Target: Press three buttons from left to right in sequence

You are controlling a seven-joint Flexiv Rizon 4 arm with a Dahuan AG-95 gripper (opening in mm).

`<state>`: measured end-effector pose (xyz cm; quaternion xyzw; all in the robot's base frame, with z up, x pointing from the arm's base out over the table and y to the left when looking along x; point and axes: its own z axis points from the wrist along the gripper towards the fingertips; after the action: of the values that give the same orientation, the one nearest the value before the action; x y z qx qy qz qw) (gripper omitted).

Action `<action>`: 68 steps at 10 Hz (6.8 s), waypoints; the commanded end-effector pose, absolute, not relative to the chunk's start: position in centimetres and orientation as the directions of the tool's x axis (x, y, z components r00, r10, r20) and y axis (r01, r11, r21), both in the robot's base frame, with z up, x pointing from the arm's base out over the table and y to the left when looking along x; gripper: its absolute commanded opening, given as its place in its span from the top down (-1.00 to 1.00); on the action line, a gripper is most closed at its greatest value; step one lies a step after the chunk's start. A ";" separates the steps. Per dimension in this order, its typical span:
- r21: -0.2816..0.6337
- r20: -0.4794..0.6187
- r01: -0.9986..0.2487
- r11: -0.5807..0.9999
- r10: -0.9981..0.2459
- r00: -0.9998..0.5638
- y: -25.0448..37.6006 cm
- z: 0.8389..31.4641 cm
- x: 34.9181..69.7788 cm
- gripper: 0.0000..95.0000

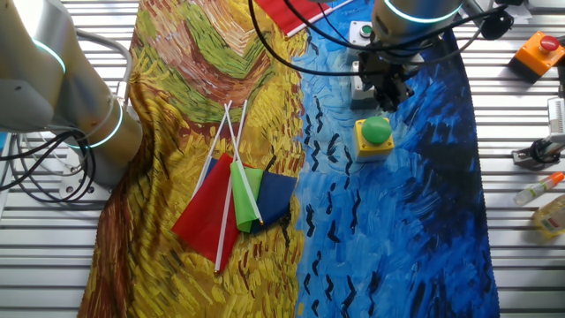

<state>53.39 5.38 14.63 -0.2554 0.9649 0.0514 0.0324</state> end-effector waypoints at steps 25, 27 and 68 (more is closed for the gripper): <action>0.090 -0.120 -0.511 0.855 -0.500 -0.858 5.5 14.7 53.5 -0.20; 0.088 -0.115 -0.503 0.860 -0.493 -0.862 6.6 15.6 53.8 -0.20; 0.037 -0.121 -0.296 0.954 -0.290 -0.949 18.0 12.0 52.1 0.20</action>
<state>52.08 18.08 11.78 -0.1478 0.9869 0.0287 0.0576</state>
